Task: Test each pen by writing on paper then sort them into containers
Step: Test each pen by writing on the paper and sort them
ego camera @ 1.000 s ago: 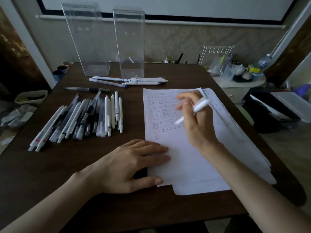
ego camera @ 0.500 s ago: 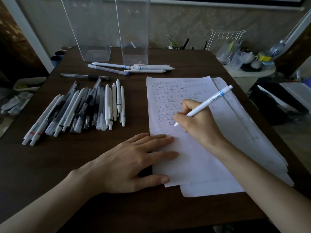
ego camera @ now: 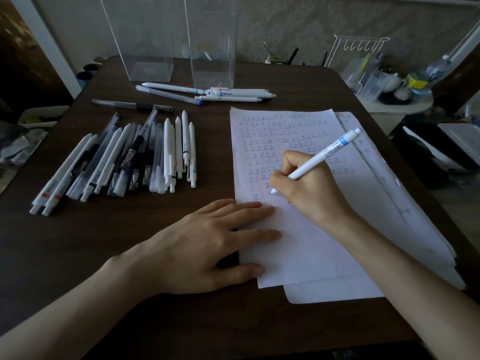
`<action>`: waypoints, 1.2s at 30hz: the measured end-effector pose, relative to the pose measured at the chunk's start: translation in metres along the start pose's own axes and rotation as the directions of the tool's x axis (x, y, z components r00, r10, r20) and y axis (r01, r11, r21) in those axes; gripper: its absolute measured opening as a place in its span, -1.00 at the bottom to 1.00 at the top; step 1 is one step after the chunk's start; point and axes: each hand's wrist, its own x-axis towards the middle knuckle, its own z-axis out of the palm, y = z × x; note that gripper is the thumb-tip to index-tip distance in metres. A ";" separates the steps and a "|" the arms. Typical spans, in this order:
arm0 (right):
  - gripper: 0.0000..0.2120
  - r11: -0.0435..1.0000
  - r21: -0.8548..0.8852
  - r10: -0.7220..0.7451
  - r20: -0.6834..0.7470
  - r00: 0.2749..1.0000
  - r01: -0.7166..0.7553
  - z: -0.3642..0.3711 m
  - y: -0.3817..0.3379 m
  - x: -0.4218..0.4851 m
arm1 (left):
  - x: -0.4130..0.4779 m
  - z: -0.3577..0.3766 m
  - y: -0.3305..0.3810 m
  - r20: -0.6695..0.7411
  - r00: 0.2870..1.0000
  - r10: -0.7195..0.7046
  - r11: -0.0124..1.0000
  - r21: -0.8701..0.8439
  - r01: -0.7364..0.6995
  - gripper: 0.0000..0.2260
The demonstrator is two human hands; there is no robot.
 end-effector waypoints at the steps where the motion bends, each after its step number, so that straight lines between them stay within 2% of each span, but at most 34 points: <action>1: -0.62 1.000 0.001 0.007 0.007 1.000 -0.007 0.000 0.000 0.000 | 0.000 0.000 0.000 0.002 1.000 0.000 1.000 0.000 0.000 -0.54; 10: -0.63 1.000 0.023 0.007 -0.006 1.000 -0.006 0.000 0.002 0.000 | -0.001 0.000 -0.001 0.008 1.000 -0.001 1.000 -0.005 0.001 -0.54; 13: -0.67 1.000 0.022 0.018 0.028 0.999 -0.018 0.000 0.002 0.000 | -0.001 -0.001 -0.001 0.005 1.000 -0.003 1.000 -0.001 0.003 -0.54; 24: -0.60 0.999 0.022 0.040 0.035 0.999 -0.041 0.001 0.003 0.001 | -0.001 0.000 -0.002 -0.006 1.000 0.004 1.000 -0.008 -0.004 -0.54; 28: -0.69 0.985 0.164 0.057 0.021 0.998 -0.060 -0.002 -0.002 0.001 | -0.001 -0.003 -0.002 -0.037 0.999 -0.002 1.000 -0.019 0.001 -0.56; 31: -0.76 0.977 0.207 0.050 0.045 0.998 -0.058 -0.003 -0.005 0.000 | -0.001 -0.009 -0.003 -0.167 0.983 -0.074 0.993 -0.099 0.058 -0.61; 34: -0.91 0.994 0.110 -0.016 0.088 0.996 0.006 -0.003 -0.003 -0.001 | -0.002 -0.011 -0.002 -0.248 0.950 -0.192 0.954 -0.274 0.121 -0.55; 36: -0.76 0.996 0.091 -0.018 0.134 0.991 0.006 -0.004 -0.001 0.000 | -0.003 -0.011 -0.002 -0.222 0.949 -0.225 0.924 -0.358 0.135 -0.41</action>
